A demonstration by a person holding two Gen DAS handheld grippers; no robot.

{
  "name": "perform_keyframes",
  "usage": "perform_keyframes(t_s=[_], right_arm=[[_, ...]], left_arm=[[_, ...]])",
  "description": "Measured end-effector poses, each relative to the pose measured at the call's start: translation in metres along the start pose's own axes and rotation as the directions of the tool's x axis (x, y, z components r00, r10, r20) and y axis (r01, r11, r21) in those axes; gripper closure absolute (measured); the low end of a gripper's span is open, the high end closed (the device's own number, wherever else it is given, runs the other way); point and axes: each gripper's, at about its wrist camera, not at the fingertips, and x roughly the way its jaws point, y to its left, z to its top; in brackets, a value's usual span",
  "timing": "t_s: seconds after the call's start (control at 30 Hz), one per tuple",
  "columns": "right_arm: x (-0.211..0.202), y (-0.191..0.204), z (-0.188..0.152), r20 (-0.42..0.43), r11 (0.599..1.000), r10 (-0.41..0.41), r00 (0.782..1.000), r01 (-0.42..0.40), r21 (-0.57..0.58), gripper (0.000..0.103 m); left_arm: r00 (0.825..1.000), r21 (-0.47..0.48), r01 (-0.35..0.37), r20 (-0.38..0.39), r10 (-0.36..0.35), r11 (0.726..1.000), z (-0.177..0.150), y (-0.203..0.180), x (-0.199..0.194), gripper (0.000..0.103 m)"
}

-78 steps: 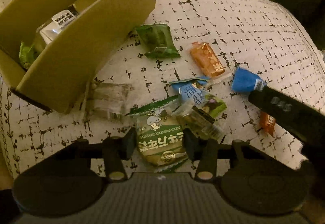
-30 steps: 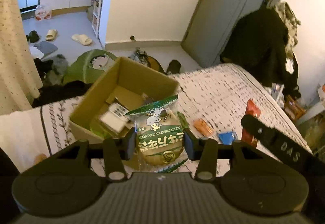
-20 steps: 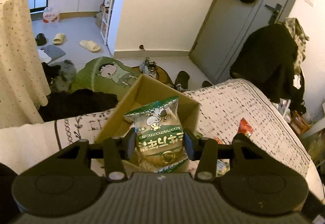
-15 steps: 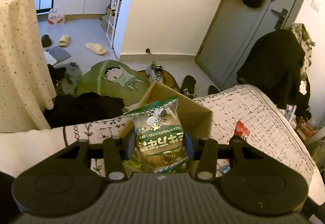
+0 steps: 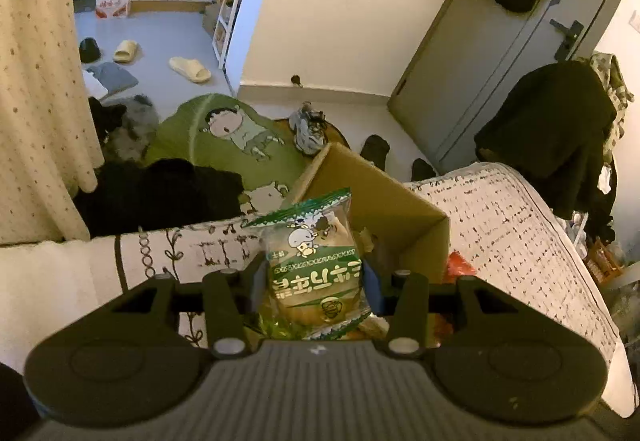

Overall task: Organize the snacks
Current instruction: 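Carry both held snacks over the cardboard box and open both grippers to drop them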

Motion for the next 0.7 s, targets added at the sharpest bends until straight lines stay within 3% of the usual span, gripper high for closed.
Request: perform_keyframes(t_s=[0.37, 0.7], right_arm=[[-0.009, -0.003, 0.003, 0.018, 0.998, -0.059, 0.998, 0.059, -0.002, 0.051], [-0.025, -0.013, 0.009, 0.010, 0.998, -0.069, 0.998, 0.069, 0.015, 0.044]], left_arm=[[0.999, -0.028, 0.026, -0.028, -0.026, 0.999, 0.003, -0.003, 0.007, 0.056], [0.999, -0.046, -0.052, -0.007, 0.052, 0.998, 0.003, -0.004, -0.008, 0.034]])
